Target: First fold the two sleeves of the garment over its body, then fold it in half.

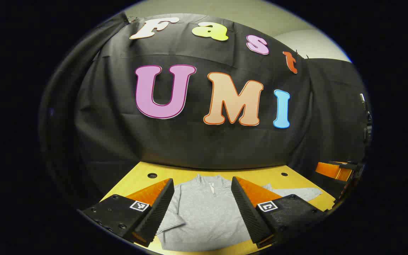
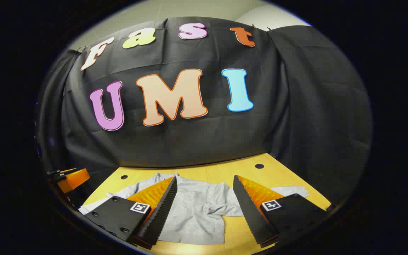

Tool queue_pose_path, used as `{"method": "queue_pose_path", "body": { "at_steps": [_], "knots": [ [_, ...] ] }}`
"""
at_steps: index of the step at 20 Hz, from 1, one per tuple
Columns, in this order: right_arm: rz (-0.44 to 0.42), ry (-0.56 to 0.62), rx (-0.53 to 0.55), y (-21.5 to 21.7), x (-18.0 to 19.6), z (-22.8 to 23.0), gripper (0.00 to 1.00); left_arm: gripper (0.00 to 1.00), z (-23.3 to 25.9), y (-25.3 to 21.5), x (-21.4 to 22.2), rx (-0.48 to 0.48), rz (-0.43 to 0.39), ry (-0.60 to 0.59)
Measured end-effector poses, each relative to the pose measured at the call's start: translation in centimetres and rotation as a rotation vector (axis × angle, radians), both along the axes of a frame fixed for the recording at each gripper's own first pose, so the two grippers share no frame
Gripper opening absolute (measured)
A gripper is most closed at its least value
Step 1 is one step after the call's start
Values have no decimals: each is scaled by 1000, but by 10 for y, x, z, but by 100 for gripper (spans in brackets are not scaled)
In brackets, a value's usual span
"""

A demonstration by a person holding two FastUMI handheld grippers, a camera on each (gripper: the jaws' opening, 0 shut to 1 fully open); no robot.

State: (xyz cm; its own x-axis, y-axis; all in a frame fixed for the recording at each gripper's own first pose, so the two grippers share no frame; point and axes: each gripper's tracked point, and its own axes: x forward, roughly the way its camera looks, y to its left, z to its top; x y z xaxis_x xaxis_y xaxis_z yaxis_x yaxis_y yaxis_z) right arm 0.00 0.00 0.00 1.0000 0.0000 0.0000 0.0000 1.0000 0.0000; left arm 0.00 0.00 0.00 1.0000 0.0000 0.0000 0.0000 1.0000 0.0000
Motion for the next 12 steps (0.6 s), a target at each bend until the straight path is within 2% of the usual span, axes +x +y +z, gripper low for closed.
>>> {"method": "queue_pose_path", "body": {
  "at_steps": [3, 4, 12],
  "knots": [
    [-5, 6, -6, -1, 1, -5, 95, 95, 1, 2, 1, -6, -3, 9],
    [-14, 10, -10, -2, 0, -6, 98, 95, -2, 3, -1, -12, -4, 12],
    [-47, 14, 4, -5, -6, -12, 98, 95, -10, 16, -6, -12, 7, 33]
  ]
}}
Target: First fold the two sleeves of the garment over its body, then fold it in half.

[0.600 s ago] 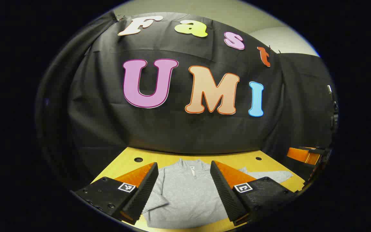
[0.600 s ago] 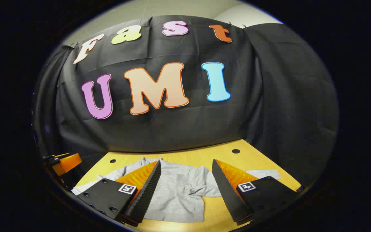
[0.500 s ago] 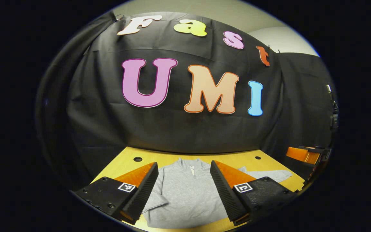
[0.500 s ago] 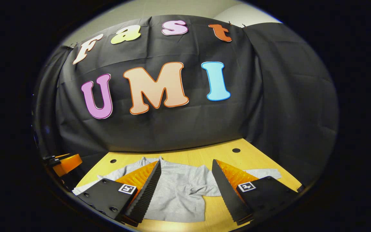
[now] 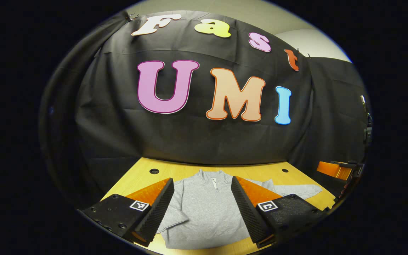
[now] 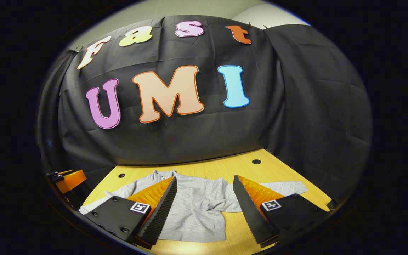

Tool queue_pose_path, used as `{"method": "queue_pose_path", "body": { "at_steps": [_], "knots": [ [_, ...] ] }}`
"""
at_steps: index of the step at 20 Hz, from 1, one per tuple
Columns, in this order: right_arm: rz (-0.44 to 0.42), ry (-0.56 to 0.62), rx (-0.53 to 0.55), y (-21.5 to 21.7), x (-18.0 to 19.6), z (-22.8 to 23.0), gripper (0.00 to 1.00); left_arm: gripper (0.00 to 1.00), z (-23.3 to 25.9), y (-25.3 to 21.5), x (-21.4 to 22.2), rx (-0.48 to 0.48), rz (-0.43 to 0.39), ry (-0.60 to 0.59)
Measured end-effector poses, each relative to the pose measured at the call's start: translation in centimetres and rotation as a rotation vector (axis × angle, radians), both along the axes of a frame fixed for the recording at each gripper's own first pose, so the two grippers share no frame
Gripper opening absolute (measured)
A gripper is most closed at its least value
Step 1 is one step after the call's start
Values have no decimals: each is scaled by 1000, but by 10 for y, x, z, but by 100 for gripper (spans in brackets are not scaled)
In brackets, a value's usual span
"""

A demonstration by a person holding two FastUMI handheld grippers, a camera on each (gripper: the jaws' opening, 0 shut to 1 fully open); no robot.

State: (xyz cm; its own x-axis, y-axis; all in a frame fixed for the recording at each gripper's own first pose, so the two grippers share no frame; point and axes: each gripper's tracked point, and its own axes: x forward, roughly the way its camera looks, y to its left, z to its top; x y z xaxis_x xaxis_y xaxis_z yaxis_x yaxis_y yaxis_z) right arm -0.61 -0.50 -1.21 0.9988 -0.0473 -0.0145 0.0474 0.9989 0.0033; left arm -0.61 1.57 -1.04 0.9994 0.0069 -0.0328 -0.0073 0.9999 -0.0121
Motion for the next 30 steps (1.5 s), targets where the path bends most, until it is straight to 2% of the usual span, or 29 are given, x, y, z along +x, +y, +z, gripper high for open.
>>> {"method": "queue_pose_path", "body": {
  "at_steps": [3, 5, 9, 19, 21, 22, 24, 26, 27, 28, 30],
  "knots": [
    [-14, -1, -3, -4, -1, -1, 95, 95, 1, 1, 0, -3, 1, 3],
    [-29, -5, -5, -10, -3, -1, 98, 95, 1, 0, -2, 2, -8, 3],
    [-74, 10, -8, -40, 5, -5, 98, 95, -2, -5, 1, 22, -15, 13],
    [-242, 47, 50, -176, 49, -13, 98, 95, -15, -16, 9, 15, 35, 44],
    [-276, 68, 65, -205, 61, -20, 95, 94, -18, -14, 11, 10, 61, 51],
    [-298, 77, 57, -220, 65, -24, 98, 95, -19, -14, 12, 4, 74, 54],
    [-333, 97, 17, -249, 75, -34, 94, 95, -23, -15, 14, -6, 87, 69],
    [-361, 135, -27, -276, 82, -51, 98, 94, -29, -19, 16, -6, 88, 90],
    [-367, 154, -35, -286, 86, -59, 94, 93, -31, -19, 16, 1, 90, 94],
    [-374, 174, -35, -295, 91, -67, 98, 95, -32, -21, 16, 12, 93, 97],
    [-376, 208, -22, -311, 103, -85, 96, 95, -32, -26, 18, 42, 91, 103]
  ]
}}
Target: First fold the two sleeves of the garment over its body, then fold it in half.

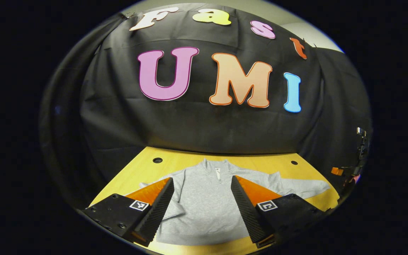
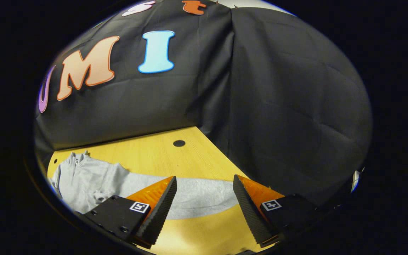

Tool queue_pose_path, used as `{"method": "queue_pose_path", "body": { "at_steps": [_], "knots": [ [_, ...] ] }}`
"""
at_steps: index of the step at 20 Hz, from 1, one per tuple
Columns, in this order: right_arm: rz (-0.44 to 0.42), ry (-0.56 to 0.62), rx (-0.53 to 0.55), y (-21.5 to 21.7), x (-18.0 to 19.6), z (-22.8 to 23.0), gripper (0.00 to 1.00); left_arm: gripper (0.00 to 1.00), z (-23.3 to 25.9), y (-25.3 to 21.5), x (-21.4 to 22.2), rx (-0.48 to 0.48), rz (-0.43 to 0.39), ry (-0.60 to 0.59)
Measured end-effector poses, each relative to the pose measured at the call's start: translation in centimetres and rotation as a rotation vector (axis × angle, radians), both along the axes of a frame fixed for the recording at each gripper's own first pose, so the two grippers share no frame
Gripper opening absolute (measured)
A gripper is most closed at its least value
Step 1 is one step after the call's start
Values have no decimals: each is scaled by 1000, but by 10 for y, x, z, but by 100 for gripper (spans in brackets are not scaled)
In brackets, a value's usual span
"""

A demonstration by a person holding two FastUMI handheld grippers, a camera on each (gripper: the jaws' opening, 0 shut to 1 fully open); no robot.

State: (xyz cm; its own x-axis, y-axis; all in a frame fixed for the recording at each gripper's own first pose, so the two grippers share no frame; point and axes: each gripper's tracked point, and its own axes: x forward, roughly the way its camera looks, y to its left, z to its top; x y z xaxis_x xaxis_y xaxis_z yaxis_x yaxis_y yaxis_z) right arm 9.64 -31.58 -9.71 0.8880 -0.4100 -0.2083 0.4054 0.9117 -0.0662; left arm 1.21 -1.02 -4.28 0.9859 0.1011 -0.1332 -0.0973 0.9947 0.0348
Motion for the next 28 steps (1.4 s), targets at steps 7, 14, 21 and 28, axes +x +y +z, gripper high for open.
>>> {"method": "queue_pose_path", "body": {
  "at_steps": [7, 14, 21, 28],
  "knots": [
    [-38, 148, 99, -52, 38, -67, 99, 94, -4, -23, 3, 57, -43, 16],
    [-113, 234, 191, -101, 42, -108, 98, 94, -13, -22, 3, 68, -25, 47],
    [-109, 300, 162, -108, 44, -125, 96, 94, -18, -15, 3, 54, 7, 63],
    [-83, 295, 218, -94, 52, -130, 55, 95, -20, -16, 4, 59, 6, 71]
  ]
}}
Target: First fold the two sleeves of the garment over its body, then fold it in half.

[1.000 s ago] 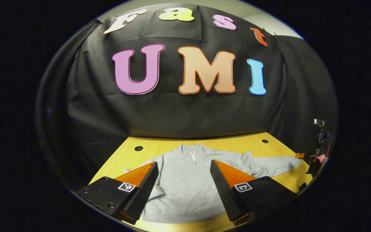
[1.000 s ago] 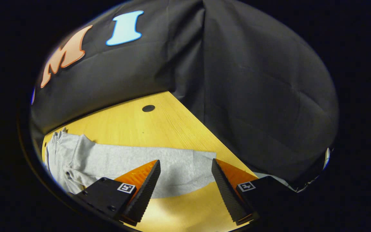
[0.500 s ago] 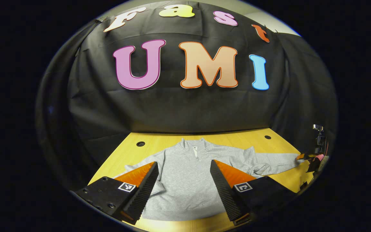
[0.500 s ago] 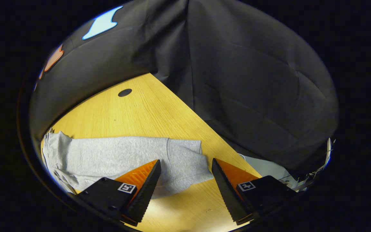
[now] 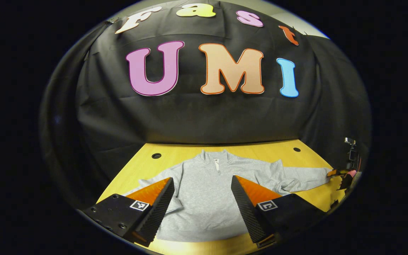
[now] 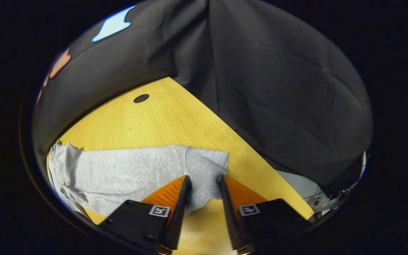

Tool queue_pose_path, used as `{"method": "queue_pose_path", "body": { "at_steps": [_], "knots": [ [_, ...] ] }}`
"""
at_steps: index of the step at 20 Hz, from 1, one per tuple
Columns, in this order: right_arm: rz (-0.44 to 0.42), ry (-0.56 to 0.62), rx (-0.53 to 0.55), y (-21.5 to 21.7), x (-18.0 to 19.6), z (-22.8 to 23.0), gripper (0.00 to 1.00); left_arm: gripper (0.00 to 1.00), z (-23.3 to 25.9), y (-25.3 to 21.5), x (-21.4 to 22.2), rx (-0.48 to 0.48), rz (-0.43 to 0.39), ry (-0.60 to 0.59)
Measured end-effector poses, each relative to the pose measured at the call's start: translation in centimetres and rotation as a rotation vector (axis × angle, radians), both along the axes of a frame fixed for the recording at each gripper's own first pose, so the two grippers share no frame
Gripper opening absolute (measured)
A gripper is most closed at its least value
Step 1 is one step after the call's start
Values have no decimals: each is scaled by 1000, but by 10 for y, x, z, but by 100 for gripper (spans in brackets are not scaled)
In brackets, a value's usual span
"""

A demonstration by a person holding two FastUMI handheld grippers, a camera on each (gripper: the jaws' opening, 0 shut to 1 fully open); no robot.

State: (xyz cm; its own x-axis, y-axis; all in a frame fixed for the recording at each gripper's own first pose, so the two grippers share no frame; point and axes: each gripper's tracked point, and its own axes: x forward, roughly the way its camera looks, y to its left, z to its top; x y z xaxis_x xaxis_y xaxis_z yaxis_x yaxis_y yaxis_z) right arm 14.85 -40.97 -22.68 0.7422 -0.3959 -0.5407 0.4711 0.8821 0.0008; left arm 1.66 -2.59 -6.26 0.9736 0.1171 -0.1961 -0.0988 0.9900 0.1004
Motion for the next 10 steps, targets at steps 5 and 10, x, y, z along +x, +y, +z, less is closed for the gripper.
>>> {"method": "queue_pose_path", "body": {
  "at_steps": [5, 10],
  "knots": [
    [6, 25, -33, 12, 1, -1, 18, 94, -3, 4, -2, -3, 2, 5],
    [0, 20, -39, 16, 2, 3, 16, 94, -4, 11, -5, 7, 8, 7]
  ]
}}
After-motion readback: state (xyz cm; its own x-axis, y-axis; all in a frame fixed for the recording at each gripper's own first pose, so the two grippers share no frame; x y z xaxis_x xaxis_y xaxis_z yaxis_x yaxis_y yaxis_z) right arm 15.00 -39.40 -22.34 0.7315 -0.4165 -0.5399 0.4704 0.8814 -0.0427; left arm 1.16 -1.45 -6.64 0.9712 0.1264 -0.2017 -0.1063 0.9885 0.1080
